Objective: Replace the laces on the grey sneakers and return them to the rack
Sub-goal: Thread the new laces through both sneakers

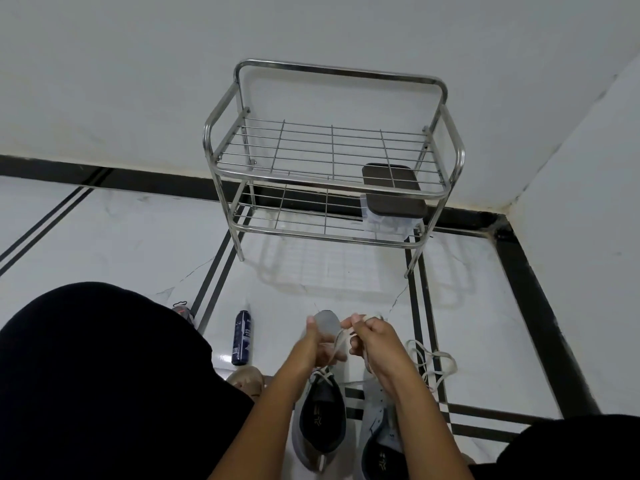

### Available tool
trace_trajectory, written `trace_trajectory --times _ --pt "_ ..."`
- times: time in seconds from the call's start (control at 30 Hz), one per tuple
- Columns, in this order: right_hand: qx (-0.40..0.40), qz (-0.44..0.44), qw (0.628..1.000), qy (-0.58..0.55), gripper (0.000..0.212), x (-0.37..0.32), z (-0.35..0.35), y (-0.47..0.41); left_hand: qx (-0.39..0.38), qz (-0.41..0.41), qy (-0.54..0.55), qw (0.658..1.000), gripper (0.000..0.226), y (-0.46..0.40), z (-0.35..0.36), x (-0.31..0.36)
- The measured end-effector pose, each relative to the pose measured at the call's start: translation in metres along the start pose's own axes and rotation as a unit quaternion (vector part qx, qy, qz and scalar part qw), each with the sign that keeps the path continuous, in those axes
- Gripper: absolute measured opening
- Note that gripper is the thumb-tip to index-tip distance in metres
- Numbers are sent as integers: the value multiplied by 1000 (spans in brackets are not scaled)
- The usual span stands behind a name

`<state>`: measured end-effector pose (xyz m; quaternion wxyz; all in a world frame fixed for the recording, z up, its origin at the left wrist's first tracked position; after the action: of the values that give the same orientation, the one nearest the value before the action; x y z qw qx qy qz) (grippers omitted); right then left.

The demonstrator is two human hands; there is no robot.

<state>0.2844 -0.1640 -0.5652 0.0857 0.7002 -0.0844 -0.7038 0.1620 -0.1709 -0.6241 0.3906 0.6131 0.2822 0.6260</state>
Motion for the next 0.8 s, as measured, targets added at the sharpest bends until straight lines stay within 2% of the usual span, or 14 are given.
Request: trace_trajectory --times 0.1,0.2,0.3,0.37,0.47,0.57,0.67,0.73,0.8 --pt "40 -11 998 -55 12 7 -9 -4 17 -6 3 1000 72 -5 0 -9" --pt "79 -3 991 -111 18 15 -14 -7 7 -4 17 1000 68 -9 -2 -9" --pt "44 3 992 -115 17 12 -9 -9 12 5 53 999 63 -8 -7 -6" --pt "-27 9 998 -63 12 5 -6 -7 37 7 73 997 58 -6 -14 1" --pt "-150 24 978 144 10 2 -4 -1 81 22 74 994 49 -5 -27 11" --pt "-160 30 938 306 32 9 -9 -4 114 65 -19 991 33 -2 -28 19" --pt "-149 -3 931 332 37 9 -5 -7 61 44 -129 989 18 -2 -5 10" --pt "-131 -32 944 300 34 6 -4 -9 26 22 -175 984 26 1 5 2" --pt "-86 -45 967 236 24 2 -9 -11 8 -1 -146 989 38 4 6 -1"
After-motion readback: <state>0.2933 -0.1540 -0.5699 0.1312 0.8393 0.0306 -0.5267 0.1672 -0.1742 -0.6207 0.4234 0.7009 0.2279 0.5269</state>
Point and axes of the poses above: each hand's wrist, its own y-axis away from the middle knuckle, its own z-axis out of the palm, x = y × z, the point moved 9 cm from there along -y, towards the middle knuckle, and after that the axes turned 15 degrees about -z, right-handed, at the moved point
